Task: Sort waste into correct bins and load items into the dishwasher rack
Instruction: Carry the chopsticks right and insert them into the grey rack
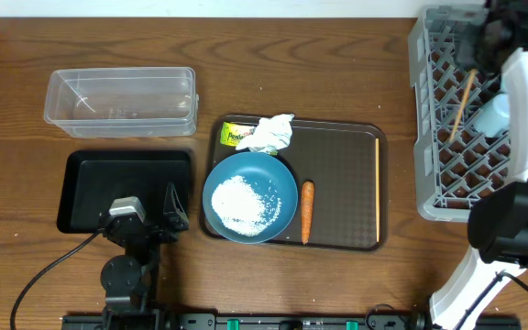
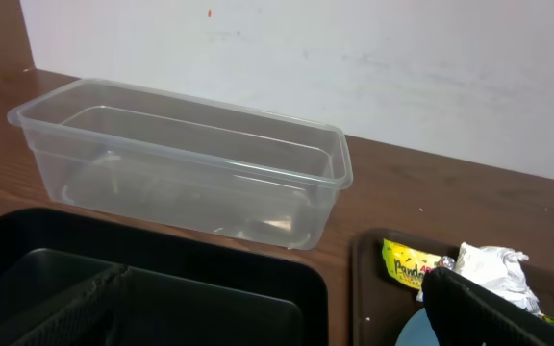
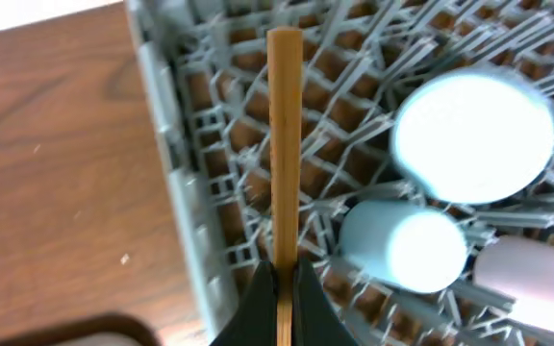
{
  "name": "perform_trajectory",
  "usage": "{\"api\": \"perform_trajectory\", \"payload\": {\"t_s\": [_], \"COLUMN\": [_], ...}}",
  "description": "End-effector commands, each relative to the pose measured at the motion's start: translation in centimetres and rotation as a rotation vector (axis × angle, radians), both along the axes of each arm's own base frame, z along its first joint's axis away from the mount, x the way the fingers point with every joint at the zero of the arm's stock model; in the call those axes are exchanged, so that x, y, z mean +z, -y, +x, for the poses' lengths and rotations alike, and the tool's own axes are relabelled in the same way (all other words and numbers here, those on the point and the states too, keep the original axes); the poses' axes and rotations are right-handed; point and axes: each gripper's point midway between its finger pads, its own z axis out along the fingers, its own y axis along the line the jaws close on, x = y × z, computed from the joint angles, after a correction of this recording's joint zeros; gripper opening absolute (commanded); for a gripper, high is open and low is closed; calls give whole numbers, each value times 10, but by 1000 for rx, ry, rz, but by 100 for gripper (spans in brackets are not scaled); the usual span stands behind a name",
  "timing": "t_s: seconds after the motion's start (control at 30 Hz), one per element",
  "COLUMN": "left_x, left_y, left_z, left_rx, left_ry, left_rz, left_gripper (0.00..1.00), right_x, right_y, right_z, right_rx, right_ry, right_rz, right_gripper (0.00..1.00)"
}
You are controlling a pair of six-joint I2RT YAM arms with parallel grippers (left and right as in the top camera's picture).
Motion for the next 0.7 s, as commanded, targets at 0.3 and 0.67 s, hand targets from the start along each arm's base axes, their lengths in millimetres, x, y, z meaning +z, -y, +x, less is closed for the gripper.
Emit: {"api": "perform_trajectory", "payload": {"t_s": [0.3,0.67], "left_x": [-18,-18], "left_y": [-3,-3], "left_z": [0,0], "left_rx": [16,16], "left_ry": [-43,-43], "left_rz": [8,8], "left_gripper": [98,98], "right_x": [-26,-43], "right_y": [-11,-30], "right_z": [17,15], "right_rx": [92,160], "right_ry": [-8,-72], "right_rz": [111,117], "right_gripper": [3,49]}}
